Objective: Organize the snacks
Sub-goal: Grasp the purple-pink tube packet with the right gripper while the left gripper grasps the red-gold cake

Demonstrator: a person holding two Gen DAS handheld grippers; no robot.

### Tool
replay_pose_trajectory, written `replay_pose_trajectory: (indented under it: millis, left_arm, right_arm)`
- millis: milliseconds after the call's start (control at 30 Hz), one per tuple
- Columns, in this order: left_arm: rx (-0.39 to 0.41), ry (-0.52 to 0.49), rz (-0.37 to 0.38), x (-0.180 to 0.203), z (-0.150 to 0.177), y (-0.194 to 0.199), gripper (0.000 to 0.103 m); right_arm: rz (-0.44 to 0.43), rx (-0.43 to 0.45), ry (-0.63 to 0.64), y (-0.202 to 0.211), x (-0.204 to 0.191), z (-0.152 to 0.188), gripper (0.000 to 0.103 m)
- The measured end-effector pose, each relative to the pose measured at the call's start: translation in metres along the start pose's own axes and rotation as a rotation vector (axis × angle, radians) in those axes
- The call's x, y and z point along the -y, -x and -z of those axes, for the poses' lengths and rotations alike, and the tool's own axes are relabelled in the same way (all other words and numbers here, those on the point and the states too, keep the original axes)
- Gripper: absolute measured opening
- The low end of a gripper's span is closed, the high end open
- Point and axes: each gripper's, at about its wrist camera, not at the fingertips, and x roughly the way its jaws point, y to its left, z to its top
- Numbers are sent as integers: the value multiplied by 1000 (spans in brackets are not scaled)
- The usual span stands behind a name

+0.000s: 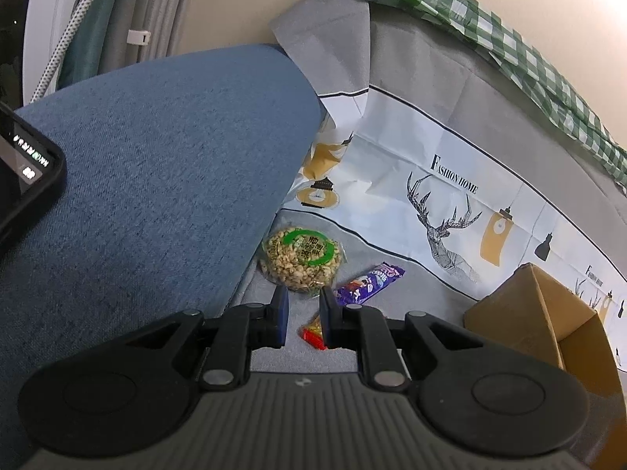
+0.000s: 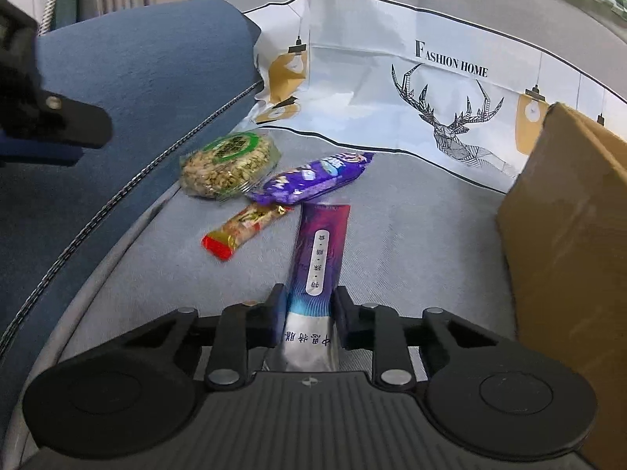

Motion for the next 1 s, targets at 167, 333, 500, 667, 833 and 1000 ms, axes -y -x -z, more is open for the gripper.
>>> replay_pose_trajectory:
  millis: [167, 333, 500, 667, 833, 1000]
  left_arm:
    - [-50, -7, 29, 0, 2, -8, 18]
    - [-131, -42, 30, 4, 8, -26, 18]
    - [-154, -144, -14, 16, 11, -49, 20]
    - [-185, -207, -40, 27, 15, -73, 35]
    - [-183, -255, -73, 38, 16, -95, 53]
    - [-204, -317, -96, 51, 20, -120, 64]
  right_arm:
    - [-58, -23, 7, 41, 11, 16, 26]
    - [-89, -50, 31, 69, 16, 43, 27]
    - [-116, -90, 16, 60, 17, 53, 46]
    - [-125, -112, -29, 49, 19, 53, 57]
    - [-122, -121, -37, 40, 23, 51, 56]
    - [-113, -103, -7, 38, 20, 50, 37]
